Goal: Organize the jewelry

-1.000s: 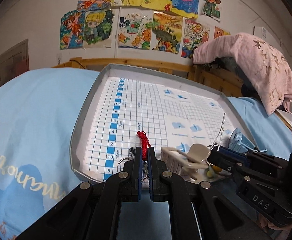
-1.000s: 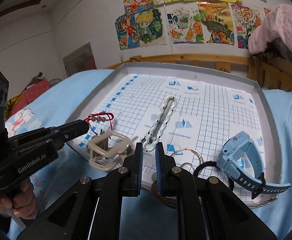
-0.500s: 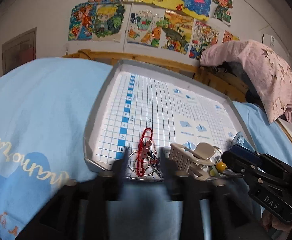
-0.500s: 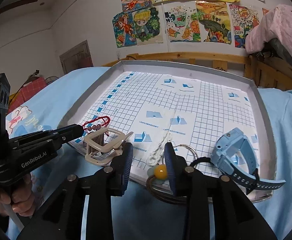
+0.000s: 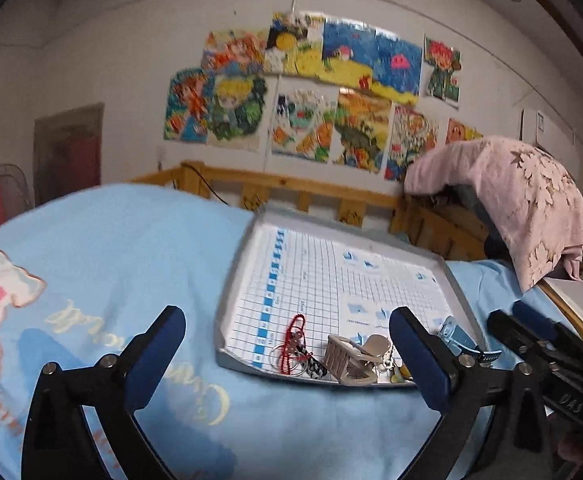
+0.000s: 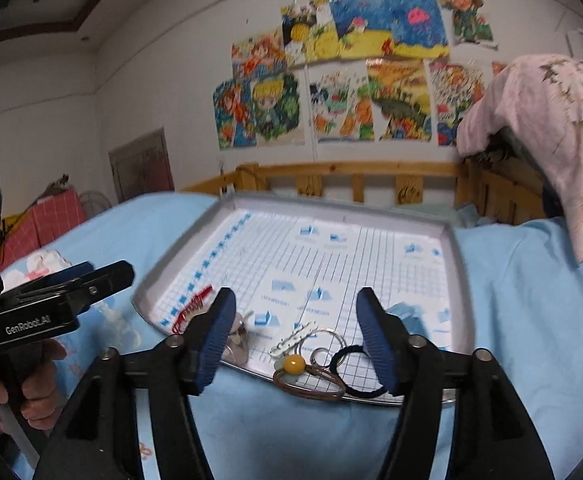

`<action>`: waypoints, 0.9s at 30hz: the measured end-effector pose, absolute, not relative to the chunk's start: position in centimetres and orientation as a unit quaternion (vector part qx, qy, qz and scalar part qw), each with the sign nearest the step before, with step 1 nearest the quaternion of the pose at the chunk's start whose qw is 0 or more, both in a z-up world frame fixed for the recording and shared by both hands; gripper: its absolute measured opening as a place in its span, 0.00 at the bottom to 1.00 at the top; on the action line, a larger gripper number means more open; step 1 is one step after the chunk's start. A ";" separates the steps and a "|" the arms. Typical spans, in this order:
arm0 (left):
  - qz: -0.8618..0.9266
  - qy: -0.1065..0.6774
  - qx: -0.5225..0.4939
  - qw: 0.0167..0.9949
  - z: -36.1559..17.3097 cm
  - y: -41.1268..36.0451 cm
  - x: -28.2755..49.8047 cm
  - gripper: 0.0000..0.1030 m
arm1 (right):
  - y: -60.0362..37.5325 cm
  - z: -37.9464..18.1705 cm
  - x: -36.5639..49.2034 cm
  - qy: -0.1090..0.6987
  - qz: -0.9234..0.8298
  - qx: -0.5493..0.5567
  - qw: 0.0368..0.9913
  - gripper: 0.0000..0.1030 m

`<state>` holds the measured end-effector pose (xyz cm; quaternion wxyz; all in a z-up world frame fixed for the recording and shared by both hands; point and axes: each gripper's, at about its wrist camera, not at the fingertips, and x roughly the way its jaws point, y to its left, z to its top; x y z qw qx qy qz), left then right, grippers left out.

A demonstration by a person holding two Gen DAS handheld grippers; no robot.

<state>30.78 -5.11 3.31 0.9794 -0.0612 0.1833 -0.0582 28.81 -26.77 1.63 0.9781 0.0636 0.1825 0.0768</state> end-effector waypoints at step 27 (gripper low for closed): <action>-0.032 0.118 -0.043 0.992 3.2 0.1 10.6 1.00 | -24.3 3.1 8.6 0.095 0.056 0.071 0.991 0.98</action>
